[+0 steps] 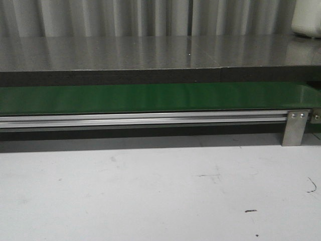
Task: Move button from left to right
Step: 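Carry the button into the green tray and open the right gripper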
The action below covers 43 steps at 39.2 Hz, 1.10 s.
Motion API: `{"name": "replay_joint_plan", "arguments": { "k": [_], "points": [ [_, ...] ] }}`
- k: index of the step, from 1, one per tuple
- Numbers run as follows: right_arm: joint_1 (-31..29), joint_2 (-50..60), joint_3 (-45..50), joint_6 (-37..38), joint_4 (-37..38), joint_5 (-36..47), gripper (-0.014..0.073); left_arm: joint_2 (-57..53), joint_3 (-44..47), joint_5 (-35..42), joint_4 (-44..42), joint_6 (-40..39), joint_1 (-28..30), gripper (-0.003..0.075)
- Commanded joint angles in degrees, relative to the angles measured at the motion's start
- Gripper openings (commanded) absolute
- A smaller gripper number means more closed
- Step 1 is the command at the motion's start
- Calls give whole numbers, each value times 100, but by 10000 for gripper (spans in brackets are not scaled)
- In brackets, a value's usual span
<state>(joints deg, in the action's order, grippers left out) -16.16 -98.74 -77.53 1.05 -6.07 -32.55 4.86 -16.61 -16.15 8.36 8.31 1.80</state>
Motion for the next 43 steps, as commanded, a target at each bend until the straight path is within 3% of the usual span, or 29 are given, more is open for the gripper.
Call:
{"name": "replay_joint_plan", "arguments": {
  "k": [1, 13, 21, 32, 43],
  "points": [
    [-345, 174, -189, -9, 60, 268, 109, 61, -162, 449, 75, -10, -13, -21],
    [-672, -626, -189, -9, 65, 270, 127, 61, -162, 449, 75, -10, -13, -21],
    [-679, -1026, -189, -9, 74, 184, 279, 61, -162, 449, 75, -10, -13, -21],
    [-679, -929, -320, -9, 75, -1, 625, 61, -162, 449, 75, -10, -13, -21],
    [-444, 120, -371, -22, 64, 339, 632, 61, -162, 449, 75, -10, -13, -21]
  ]
}}
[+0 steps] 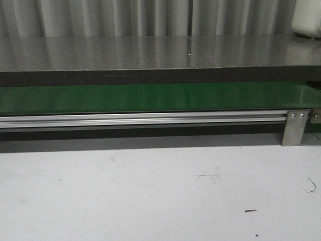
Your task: Move button from left to right
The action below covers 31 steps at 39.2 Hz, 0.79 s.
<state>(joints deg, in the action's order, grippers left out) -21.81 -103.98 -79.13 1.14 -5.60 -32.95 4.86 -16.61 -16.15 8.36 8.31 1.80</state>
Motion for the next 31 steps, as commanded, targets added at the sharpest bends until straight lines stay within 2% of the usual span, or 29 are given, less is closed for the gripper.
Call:
{"name": "replay_joint_plan", "arguments": {
  "k": [1, 5, 13, 18, 21, 31],
  "points": [
    [191, 760, -211, -49, 16, 411, 614, 61, -162, 449, 75, -10, -13, -21],
    [487, 1155, -211, -114, 16, 442, 490, 61, -162, 449, 75, -10, -13, -21],
    [1185, 1783, -199, -174, 12, 263, 151, 61, -162, 449, 75, -10, -13, -21],
    [1554, 2084, -80, -181, 12, 172, -7, 61, -162, 449, 75, -10, -13, -21],
    [1757, 2335, 192, -181, 12, 433, -66, 61, -162, 449, 75, -10, -13, -21],
    [2496, 3615, 1880, -267, 12, 1545, -67, 61, -162, 449, 75, -10, -13, -21]
  ]
}}
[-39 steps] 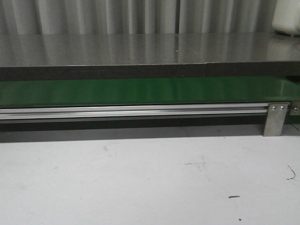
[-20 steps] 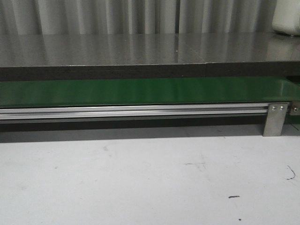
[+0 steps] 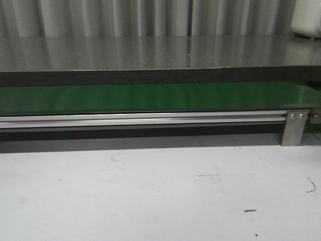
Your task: Move button from left to right
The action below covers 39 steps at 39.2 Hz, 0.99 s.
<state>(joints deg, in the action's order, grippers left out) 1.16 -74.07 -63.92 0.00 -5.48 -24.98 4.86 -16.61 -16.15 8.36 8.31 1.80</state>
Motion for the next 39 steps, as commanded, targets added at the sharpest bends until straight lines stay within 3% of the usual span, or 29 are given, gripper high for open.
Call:
{"name": "replay_joint_plan", "arguments": {
  "k": [1, 15, 26, 39],
  "points": [
    [267, 750, 575, -167, 1, 874, -67, 61, -162, 449, 75, -10, -13, -21],
    [1123, 3356, 2870, -168, 1, 1673, -67, 61, -162, 449, 75, -10, -13, -21],
    [1158, 5545, 4091, -168, 1, 1644, -67, 61, -162, 449, 75, -10, -13, -21],
    [1158, 6207, 4407, -168, 1, 1671, -67, 61, -162, 449, 75, -10, -13, -21]
  ]
}}
